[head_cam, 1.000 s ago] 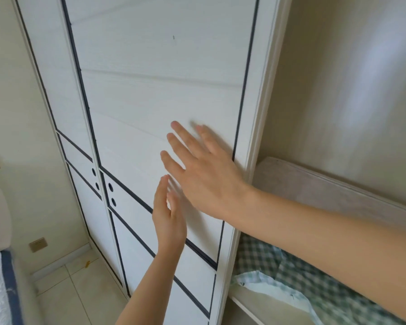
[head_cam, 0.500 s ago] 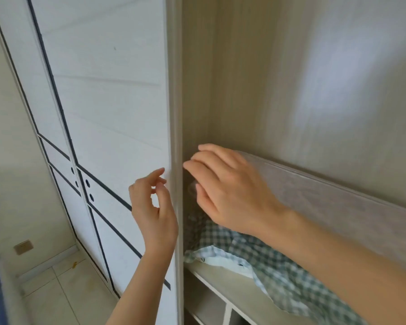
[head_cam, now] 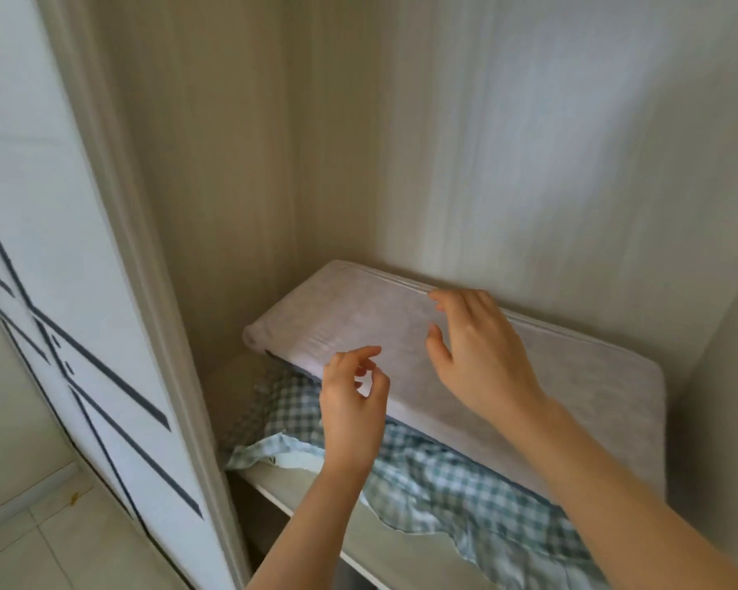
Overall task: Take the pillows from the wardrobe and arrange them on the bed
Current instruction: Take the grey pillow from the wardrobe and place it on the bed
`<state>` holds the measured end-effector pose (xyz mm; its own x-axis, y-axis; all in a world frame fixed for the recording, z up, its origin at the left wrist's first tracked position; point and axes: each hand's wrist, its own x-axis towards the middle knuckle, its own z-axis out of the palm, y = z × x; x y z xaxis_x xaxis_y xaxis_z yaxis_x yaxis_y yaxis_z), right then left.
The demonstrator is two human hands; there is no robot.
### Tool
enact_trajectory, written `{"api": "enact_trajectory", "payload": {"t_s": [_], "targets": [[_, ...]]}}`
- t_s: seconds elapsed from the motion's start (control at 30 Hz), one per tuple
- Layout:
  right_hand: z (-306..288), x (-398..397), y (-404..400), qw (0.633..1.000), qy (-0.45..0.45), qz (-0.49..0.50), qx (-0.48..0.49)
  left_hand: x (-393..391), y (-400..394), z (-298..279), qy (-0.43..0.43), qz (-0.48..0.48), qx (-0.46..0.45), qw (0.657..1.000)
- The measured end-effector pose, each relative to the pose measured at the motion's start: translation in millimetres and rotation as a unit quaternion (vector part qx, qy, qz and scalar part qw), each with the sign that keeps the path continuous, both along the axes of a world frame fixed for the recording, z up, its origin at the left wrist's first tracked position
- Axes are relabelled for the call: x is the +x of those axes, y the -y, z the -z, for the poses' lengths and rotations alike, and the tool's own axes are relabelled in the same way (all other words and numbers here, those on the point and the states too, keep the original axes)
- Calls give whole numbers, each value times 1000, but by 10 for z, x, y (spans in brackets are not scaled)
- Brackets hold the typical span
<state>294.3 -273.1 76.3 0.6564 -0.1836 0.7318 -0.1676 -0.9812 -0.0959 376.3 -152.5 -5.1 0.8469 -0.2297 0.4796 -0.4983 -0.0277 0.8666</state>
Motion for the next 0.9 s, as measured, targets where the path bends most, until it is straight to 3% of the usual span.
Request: {"api": "enact_trajectory", "payload": {"t_s": [0.1, 0.23, 0.37, 0.63, 0.9], "targets": [[249, 16, 371, 996, -59, 59, 34, 106, 332, 182, -84, 11, 33, 996], [505, 176, 831, 979, -126, 141, 80, 280, 657, 424, -138, -44, 70, 987], [644, 503, 1155, 965, -169, 176, 94, 503, 878, 534, -84, -102, 109, 985], [708, 1123, 1819, 936, -240, 249, 70, 753, 1096, 889, 52, -116, 233, 964], [716, 1344, 2181, 912, -271, 283, 119, 901, 974, 1138, 59, -123, 219, 966]]}}
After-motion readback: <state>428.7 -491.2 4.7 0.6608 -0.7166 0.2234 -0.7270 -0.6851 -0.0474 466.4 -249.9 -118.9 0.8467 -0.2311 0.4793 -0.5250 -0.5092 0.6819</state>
